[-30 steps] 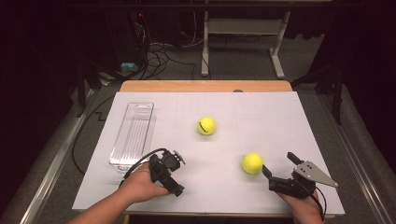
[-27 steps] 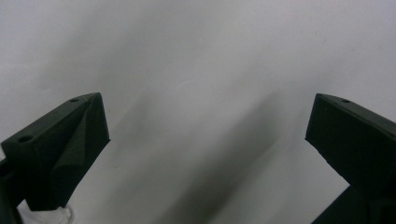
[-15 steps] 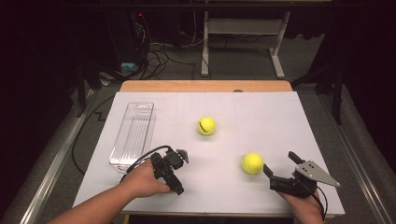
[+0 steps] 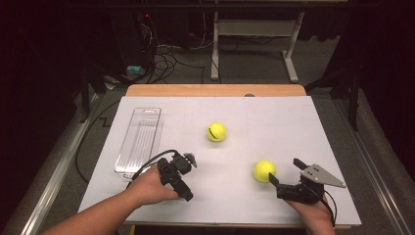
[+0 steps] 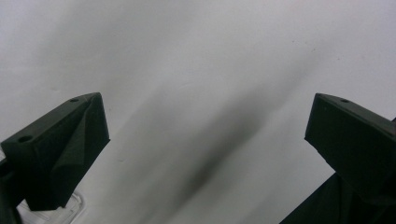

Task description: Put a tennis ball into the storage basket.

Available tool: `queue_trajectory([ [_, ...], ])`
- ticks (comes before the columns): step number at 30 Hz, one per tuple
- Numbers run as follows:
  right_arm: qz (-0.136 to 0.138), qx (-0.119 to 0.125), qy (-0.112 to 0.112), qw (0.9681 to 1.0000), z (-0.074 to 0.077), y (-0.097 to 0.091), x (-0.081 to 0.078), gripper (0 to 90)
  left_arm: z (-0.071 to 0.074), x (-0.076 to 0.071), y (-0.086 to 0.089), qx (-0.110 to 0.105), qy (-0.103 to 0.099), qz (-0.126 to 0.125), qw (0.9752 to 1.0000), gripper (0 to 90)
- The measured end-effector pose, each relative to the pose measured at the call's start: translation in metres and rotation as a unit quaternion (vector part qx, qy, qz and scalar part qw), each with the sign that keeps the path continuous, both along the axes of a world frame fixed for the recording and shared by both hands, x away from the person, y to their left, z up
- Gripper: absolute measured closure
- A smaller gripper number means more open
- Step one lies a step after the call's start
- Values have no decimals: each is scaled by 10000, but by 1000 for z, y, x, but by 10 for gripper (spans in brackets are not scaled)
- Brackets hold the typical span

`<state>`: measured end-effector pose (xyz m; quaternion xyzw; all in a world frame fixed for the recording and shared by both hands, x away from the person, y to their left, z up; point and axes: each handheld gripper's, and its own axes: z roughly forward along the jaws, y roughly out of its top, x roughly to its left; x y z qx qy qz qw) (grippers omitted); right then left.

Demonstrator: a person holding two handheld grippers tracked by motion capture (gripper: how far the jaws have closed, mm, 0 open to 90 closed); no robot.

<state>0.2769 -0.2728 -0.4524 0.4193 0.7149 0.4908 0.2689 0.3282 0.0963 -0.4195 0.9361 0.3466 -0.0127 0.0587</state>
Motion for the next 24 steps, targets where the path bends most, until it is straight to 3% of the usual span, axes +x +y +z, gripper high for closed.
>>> queue_trajectory([
  [5, 160, -311, 393, 9986, -5, 15, 10, 0, 3, -1, 2, -14, 1, 22, 10000, 6],
  [10, 297, -570, 814, 9946, -12, 23, 20, 11, 5, -5, -1, 11, 5, -4, 10000, 6],
  [16, 321, -787, 1046, 9909, -17, 28, 23, 104, 4, -5, -3, 1, 65, -42, 10000, 6],
  [24, 578, -885, 1110, 9882, -17, 33, 27, 263, 2, -4, -6, -14, 89, -60, 9999, 6],
])
